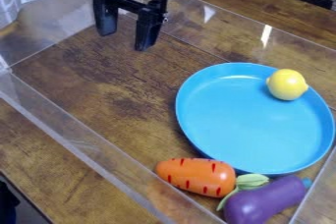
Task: Remove the carrot from the blue tray and put it on the table
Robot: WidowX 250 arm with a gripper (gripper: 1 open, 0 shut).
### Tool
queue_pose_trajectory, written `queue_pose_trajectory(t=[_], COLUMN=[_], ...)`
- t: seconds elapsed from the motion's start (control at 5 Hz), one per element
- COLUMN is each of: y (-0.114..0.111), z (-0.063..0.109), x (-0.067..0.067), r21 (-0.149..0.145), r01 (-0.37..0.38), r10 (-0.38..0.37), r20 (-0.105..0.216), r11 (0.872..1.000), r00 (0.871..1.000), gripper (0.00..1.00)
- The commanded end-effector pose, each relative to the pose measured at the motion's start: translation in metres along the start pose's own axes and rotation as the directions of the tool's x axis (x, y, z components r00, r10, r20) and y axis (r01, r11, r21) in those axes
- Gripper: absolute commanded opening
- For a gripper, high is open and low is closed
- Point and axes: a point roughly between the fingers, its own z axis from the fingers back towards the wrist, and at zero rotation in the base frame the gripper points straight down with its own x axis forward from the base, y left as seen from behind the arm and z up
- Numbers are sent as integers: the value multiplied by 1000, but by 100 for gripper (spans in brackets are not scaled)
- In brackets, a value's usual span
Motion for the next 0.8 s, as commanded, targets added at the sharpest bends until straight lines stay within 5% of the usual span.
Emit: queue_pose_trajectory(t=[0.0,0.6], y=[9,14], z=[14,12], x=[7,10], r21=[0,-8], r01=[-12,-5], r10=[12,5], r20=[53,60], r11=[1000,1000], r00=[999,998], gripper=[100,100])
